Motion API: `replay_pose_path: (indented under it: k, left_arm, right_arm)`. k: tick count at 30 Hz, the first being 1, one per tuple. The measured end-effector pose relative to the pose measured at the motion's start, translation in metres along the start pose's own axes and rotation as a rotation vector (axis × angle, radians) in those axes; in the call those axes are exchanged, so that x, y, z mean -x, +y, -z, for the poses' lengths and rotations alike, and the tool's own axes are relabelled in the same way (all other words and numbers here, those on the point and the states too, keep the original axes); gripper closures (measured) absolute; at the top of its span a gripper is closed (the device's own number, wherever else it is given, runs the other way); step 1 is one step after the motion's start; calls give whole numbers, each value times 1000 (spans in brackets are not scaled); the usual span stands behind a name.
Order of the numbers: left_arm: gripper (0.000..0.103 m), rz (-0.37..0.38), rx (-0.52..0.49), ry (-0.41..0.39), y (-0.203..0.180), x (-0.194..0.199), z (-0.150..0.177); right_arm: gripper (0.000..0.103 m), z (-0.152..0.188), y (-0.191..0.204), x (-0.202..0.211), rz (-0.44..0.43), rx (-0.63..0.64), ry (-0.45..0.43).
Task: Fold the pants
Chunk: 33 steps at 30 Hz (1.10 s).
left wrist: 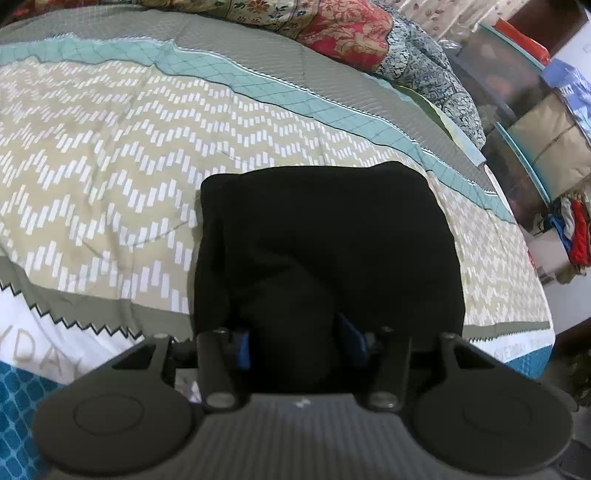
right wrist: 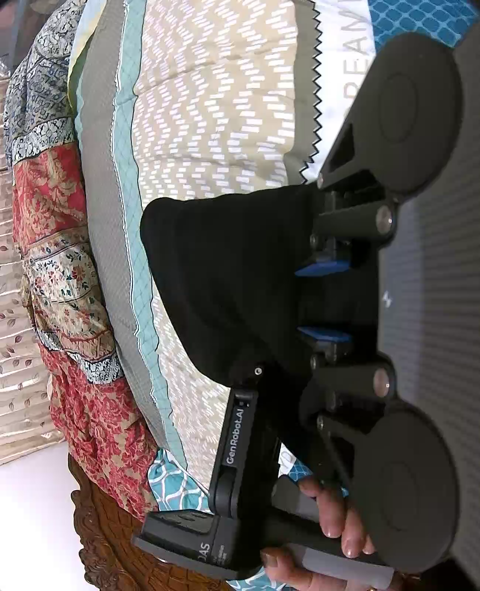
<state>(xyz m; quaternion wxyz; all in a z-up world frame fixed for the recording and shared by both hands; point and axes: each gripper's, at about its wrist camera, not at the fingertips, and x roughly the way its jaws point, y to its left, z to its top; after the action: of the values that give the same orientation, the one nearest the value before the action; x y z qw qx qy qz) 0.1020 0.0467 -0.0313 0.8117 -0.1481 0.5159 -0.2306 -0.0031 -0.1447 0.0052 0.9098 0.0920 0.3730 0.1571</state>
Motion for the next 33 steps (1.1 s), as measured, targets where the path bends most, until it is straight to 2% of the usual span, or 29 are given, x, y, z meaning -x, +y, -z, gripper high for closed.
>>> replay_pose_path:
  k: [3,5,7,8,14,22,25,27,29,33]
  left_arm:
    - [51,10,26,-6,2,9,-2]
    - [38,11,46,-27,4,21,-2]
    - [30,8,58,-65,5,35,-1]
    - [29,10,59,-82,5,42,0]
    - [29,64,65,-143,0,71,7]
    - [31,148,-6,-150,-23,73,19]
    - [34,140,-9,-119,-23,60,21]
    - [37,124,1,-93,-19,50,22]
    - [46,90,17,-47,-14,35,24]
    - [45,71,16,-33,-10,24,26]
  right_arm:
    - [69,-7,3,10,5,11,-18]
    - [65,-12,1,13,-3,10,-38]
    - [65,-16,-1,15,-19,4,-54]
    - [65,-17,-1,18,-23,2,-64]
    - [64,-31,-4,24,-62,-42,-104]
    - [64,-27,-4,14,-106,-93,-57]
    - [64,-22,-4,7,-115,-107,-26]
    - [64,-18,-3,0,-91,-108,5]
    - [66,-15,-4,-9,-46,-98,31]
    - [66,-11,-3,-12,-39,-89,42]
